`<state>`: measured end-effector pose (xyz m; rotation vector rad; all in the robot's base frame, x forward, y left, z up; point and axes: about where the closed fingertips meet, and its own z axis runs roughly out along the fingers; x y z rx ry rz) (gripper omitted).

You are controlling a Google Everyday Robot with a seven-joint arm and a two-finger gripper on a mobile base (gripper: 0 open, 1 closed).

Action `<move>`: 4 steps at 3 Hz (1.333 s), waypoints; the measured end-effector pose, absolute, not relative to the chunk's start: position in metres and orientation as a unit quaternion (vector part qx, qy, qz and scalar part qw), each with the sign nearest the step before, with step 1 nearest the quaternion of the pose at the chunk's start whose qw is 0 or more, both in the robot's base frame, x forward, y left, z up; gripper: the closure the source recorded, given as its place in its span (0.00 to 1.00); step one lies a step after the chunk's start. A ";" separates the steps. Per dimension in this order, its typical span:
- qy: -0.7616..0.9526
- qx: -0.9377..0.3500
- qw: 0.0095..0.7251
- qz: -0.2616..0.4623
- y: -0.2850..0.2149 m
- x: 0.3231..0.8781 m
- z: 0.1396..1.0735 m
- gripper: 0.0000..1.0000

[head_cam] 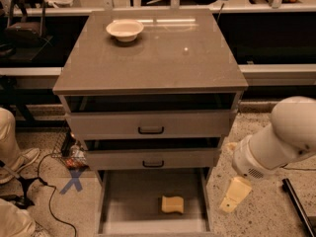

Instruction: Pick sponge from bottom drawer and place on counter

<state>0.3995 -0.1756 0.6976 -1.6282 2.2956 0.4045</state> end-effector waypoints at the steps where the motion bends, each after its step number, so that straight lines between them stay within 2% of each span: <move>1: 0.791 -0.578 0.121 0.158 -0.175 0.408 0.605 0.00; 3: 0.798 -0.570 0.128 0.148 -0.172 0.418 0.580 0.00; 4: 0.800 -0.571 0.135 0.126 -0.167 0.434 0.528 0.00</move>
Offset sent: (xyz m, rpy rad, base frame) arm 0.0090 -0.0007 -0.0739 -0.0118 0.0383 0.0354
